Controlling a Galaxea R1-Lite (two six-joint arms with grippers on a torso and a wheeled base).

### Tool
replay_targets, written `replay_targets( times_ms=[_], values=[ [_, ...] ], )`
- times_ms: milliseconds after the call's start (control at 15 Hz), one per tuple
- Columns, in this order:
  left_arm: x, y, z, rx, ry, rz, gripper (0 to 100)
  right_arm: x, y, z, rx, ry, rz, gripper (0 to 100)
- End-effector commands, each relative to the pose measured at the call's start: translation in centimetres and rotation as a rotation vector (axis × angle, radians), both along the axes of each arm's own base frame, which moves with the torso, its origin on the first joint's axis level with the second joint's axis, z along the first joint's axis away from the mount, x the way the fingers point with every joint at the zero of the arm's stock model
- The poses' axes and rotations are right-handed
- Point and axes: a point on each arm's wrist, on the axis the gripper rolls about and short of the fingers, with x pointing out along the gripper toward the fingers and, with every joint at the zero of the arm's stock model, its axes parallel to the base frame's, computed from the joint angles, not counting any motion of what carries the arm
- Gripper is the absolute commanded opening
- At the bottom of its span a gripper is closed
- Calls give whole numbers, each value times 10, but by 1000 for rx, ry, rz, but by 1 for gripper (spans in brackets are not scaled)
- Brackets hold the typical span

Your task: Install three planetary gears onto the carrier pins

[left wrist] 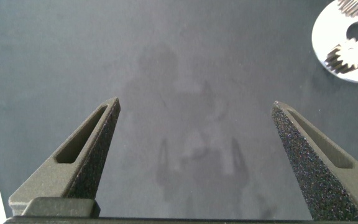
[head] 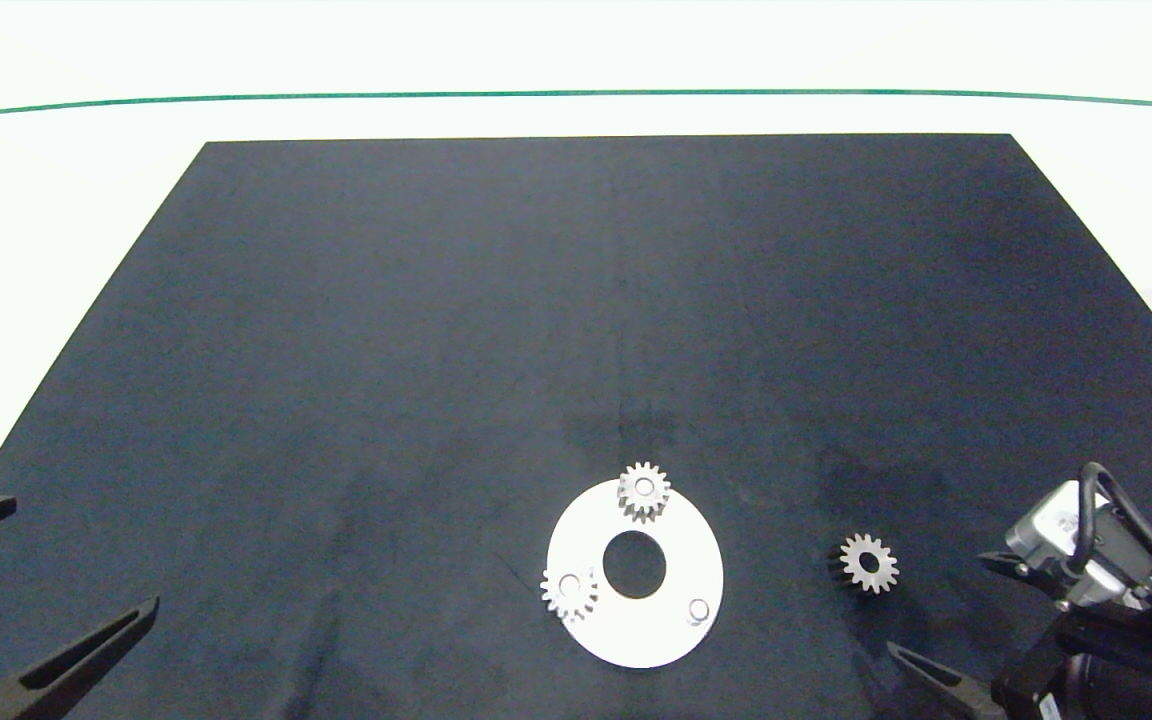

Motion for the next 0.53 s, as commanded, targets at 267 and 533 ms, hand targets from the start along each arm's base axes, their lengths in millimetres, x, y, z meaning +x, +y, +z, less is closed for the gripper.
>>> replay_targets(
  times_ms=[267, 533],
  values=[
    [-6, 3, 1, -13, -24, 2, 100, 25, 18, -5, 10, 44, -7, 100],
    [-6, 3, 1, -13, -24, 0, 100, 33, 24, -10, 15, 28, -6, 100]
  ],
)
